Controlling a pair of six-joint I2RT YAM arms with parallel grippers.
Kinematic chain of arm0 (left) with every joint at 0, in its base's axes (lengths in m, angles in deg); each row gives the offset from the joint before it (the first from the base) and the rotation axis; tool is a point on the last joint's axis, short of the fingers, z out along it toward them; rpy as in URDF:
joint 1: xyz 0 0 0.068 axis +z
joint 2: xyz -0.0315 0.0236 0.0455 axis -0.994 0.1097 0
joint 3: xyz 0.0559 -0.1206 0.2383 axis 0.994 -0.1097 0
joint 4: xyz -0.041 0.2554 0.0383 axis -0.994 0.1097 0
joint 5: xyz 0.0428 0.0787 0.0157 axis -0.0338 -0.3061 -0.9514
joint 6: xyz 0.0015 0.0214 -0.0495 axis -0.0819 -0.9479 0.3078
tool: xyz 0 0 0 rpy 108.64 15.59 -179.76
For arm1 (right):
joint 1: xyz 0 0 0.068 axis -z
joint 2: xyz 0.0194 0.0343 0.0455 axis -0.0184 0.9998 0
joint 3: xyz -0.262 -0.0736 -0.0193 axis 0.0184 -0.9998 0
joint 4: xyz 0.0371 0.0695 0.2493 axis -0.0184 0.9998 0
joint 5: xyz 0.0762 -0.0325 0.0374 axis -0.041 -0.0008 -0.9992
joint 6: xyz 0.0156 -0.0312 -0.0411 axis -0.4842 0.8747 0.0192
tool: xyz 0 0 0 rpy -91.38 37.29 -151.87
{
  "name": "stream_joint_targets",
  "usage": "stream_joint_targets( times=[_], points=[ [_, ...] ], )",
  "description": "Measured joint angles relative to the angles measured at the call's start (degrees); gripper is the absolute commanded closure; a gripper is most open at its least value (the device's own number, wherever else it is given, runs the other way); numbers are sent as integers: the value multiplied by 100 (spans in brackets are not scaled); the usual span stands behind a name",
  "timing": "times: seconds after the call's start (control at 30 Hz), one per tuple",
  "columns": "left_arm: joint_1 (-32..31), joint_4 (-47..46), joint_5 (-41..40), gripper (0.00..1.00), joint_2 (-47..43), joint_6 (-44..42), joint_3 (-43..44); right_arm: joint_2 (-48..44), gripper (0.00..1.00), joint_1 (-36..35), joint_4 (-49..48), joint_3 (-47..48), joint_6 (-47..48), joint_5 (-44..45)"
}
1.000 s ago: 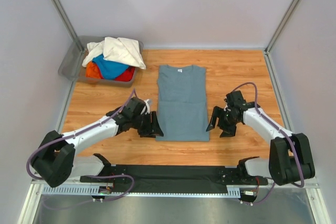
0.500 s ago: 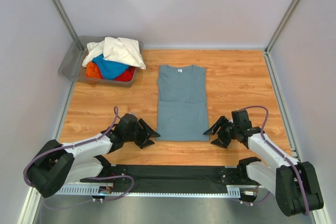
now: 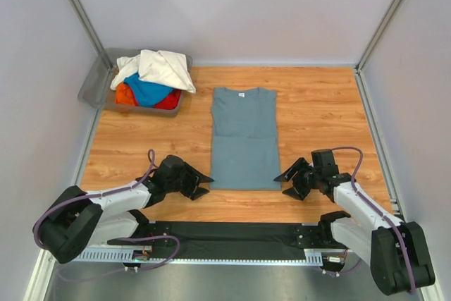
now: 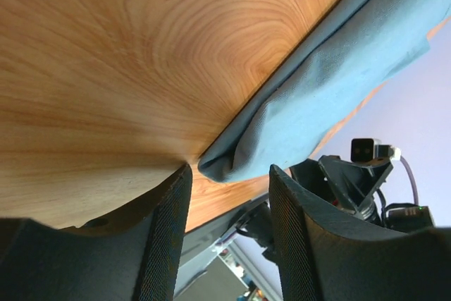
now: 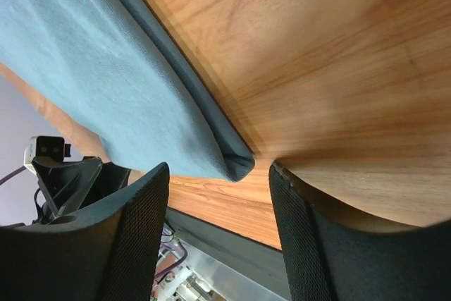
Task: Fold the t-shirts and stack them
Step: Fold the tshirt
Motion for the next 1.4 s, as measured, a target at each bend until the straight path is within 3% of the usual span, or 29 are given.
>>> stream_joint_targets(
  times=[0.53,0.77,0.9,0.97,1.0,1.07,1.23,1.4],
  points=[
    [0,-651,361,51,756,275,118,608,50,-52,-116,146,-15,-249],
    [-2,-643,328,62,741,310,66,693,56,-72,-87,175,111,-229],
    [-9,-632,291,80,739,321,15,841,73,-74,-101,208,195,-243],
    [-9,-616,262,97,739,299,-9,916,83,-76,-105,208,243,-238],
    [-9,-614,256,100,737,264,-4,942,94,-76,-103,208,273,-229],
    [-11,-595,254,100,719,173,7,966,100,-81,-92,208,369,-195],
    [-11,396,232,100,686,-883,603,868,100,-221,286,398,717,20],
    [-90,1932,229,100,673,-2426,1910,175,100,-581,1141,702,1045,365]
  ],
)
